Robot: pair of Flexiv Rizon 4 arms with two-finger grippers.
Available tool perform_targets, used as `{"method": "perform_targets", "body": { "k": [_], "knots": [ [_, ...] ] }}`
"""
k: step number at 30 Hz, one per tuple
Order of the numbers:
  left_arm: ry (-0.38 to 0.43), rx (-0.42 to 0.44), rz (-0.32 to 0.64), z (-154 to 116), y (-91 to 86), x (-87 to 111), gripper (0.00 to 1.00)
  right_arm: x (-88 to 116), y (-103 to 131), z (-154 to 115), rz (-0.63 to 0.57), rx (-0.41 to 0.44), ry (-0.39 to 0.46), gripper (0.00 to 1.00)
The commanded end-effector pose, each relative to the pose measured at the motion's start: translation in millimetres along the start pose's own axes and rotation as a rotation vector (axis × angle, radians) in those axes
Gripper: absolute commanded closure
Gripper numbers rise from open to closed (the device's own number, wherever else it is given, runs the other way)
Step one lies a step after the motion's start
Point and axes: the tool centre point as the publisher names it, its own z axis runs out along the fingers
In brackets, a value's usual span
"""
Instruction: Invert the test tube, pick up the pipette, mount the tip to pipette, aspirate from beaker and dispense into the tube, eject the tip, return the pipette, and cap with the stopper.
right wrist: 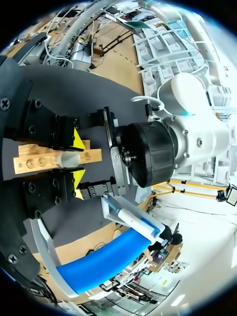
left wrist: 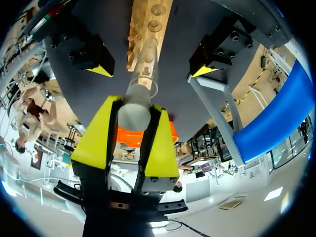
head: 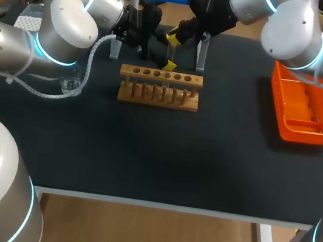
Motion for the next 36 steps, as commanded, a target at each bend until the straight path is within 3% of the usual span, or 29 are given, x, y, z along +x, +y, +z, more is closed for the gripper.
{"method": "perform_targets", "body": {
  "k": [1, 20, 36],
  "knots": [
    [-0.001, -0.002, -0.001, 0.2, -0.5, 0.2, 0.0, 1.5, -3.5, 2.3, 0.003, 0.009, 0.003, 1.0],
    [-0.001, -0.002, -0.001, 0.2, -0.5, 0.2, 0.0, -1.1, 5.9, -2.2, 0.001, -0.016, -0.003, 1.0],
    [-0.001, -0.002, -0.001, 0.2, -0.5, 0.2, 0.0, 3.2, -5.4, 8.5, 0.021, -0.006, 0.011, 1.0]
  ]
}}
